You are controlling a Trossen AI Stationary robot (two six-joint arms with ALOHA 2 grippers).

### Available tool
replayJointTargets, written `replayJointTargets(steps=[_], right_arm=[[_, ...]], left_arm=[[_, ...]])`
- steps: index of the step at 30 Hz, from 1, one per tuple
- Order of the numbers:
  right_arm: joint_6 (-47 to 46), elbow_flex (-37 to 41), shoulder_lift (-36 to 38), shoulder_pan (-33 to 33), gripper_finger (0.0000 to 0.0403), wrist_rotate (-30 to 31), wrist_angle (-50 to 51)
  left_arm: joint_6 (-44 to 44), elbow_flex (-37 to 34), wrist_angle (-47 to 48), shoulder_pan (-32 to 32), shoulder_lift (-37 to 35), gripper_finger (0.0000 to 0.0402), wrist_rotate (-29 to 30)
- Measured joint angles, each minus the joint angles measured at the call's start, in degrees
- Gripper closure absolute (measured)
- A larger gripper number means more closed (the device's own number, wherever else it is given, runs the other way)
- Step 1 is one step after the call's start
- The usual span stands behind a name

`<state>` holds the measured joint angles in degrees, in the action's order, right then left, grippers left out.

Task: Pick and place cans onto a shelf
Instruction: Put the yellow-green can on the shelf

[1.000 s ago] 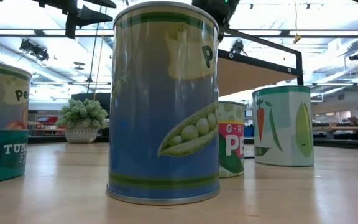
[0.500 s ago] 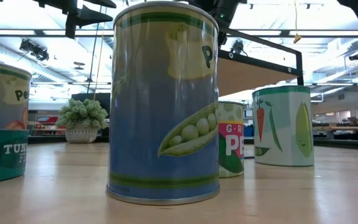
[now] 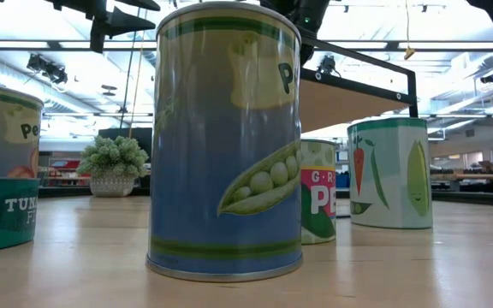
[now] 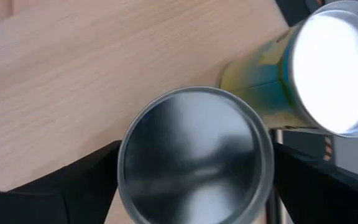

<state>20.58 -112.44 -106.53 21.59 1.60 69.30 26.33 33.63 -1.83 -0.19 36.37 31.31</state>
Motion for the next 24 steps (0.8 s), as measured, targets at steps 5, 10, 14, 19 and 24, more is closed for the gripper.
replayJointTargets(steps=[5, 10, 14, 19, 24], right_arm=[[0.0, 0.0, 0.9, -0.7, 0.0011, 2.1, -0.3], [0.0, 0.0, 0.9, -0.8, 0.0013, 5.0, -0.6], [-0.9, 0.0, 0.9, -0.8, 0.0013, 8.1, -1.2], [-1.0, 0.0, 0.9, -0.8, 0.0014, 8.4, -1.9], [-1.0, 0.0, 0.9, -0.8, 0.0014, 8.4, -3.2]], left_arm=[[0.3, 0.0, 0.0, 0.0, 0.0, 0.0228, -0.1], [0.4, 0.0, 0.0, 0.0, 0.0, 0.0228, -0.1], [0.5, 0.0, -0.1, 0.0, 0.0, 0.0228, -0.1], [0.5, 0.0, -0.1, 0.0, 0.0, 0.0228, -0.1], [0.5, 0.0, -0.1, 0.0, 0.0, 0.0228, -0.1]])
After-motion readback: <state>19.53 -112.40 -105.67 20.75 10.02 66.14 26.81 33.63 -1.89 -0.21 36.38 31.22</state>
